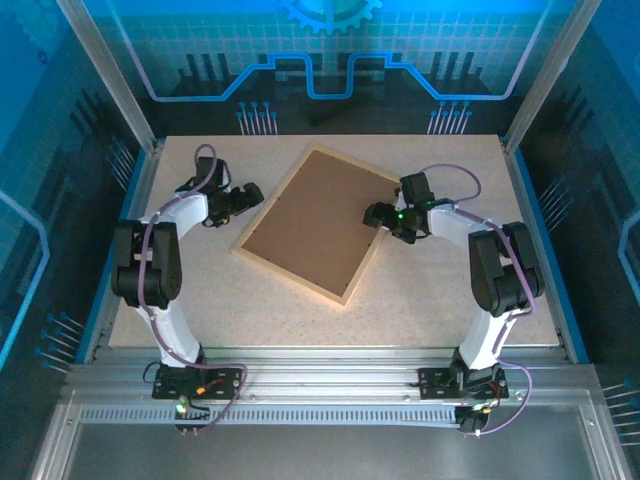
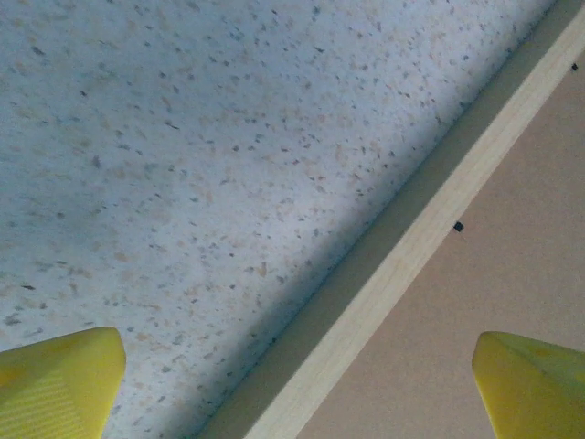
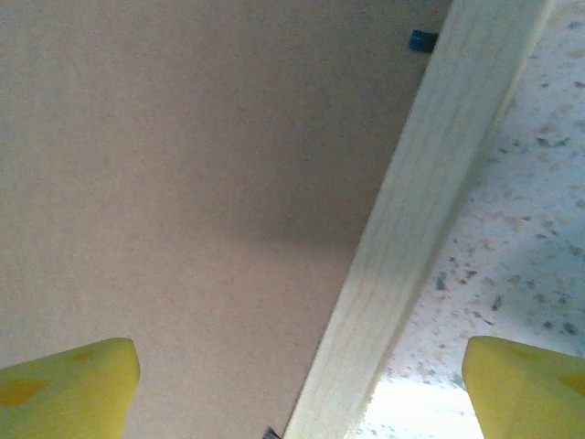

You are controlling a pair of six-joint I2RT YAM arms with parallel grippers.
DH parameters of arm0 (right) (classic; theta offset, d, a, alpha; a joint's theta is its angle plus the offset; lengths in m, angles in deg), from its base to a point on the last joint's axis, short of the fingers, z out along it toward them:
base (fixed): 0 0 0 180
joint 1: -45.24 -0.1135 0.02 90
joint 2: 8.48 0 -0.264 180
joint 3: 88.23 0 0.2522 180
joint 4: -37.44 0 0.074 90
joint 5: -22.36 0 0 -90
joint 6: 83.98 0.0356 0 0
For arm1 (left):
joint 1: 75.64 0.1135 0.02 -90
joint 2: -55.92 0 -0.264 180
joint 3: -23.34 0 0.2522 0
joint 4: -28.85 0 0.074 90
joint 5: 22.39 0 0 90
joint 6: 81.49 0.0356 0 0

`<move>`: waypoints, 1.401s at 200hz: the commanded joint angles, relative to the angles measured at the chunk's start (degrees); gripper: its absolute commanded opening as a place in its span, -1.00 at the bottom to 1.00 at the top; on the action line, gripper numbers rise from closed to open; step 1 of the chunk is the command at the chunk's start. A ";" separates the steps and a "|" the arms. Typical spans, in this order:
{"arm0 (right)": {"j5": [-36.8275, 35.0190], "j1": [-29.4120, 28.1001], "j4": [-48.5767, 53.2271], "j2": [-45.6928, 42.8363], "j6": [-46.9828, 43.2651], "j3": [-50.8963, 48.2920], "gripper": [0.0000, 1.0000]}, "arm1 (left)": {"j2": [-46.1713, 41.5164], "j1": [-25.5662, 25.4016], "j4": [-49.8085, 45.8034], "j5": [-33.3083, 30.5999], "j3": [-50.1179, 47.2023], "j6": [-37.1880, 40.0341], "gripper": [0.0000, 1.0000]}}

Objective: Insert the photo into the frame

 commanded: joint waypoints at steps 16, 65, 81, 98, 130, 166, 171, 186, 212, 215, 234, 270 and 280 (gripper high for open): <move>4.89 -0.74 -7.11 3.18 1.93 0.76 0.85 | -0.75 -0.16 3.12 7.14 -4.51 0.01 0.98; 6.14 -0.75 -9.60 4.91 2.19 2.17 0.78 | -2.92 -1.50 8.47 14.20 -12.45 -3.01 0.96; 5.97 -0.18 -9.28 5.06 1.58 3.11 0.77 | -4.47 -3.02 9.92 16.06 -14.53 -4.56 0.94; 6.13 1.22 -9.16 5.26 0.69 4.27 0.76 | -7.11 -5.33 11.01 17.39 -16.76 -6.70 0.94; 7.85 4.58 -6.48 7.04 -2.02 7.83 0.77 | -11.79 -10.90 13.47 17.42 -20.80 -11.47 0.94; 8.92 8.51 -3.17 8.88 -5.21 11.70 0.78 | -13.76 -16.15 16.09 16.87 -22.62 -15.93 0.94; 9.06 9.10 -2.57 9.02 -5.62 12.28 0.78 | -13.77 -16.73 16.39 16.87 -22.64 -16.43 0.94; 9.23 10.82 -0.12 8.84 -6.75 13.83 0.79 | -13.68 -18.02 17.17 16.91 -22.66 -17.57 0.94; 7.01 12.58 3.75 5.71 -10.30 14.97 0.81 | -14.31 -18.22 15.63 14.31 -22.51 -17.38 0.97; 6.59 12.65 4.45 5.14 -10.90 15.12 0.82 | -14.45 -18.16 15.09 13.70 -22.40 -17.12 0.97; 3.62 12.28 9.17 1.59 -15.50 16.17 0.81 | -15.88 -17.02 12.14 10.51 -21.42 -15.60 0.98; 0.75 6.95 19.74 -3.24 -22.08 18.91 0.79 | -18.12 -9.84 8.91 7.24 -20.11 -14.25 0.98; -0.82 4.21 22.78 -3.56 -23.27 20.19 0.78 | -18.34 -7.56 8.96 7.39 -20.14 -14.17 0.98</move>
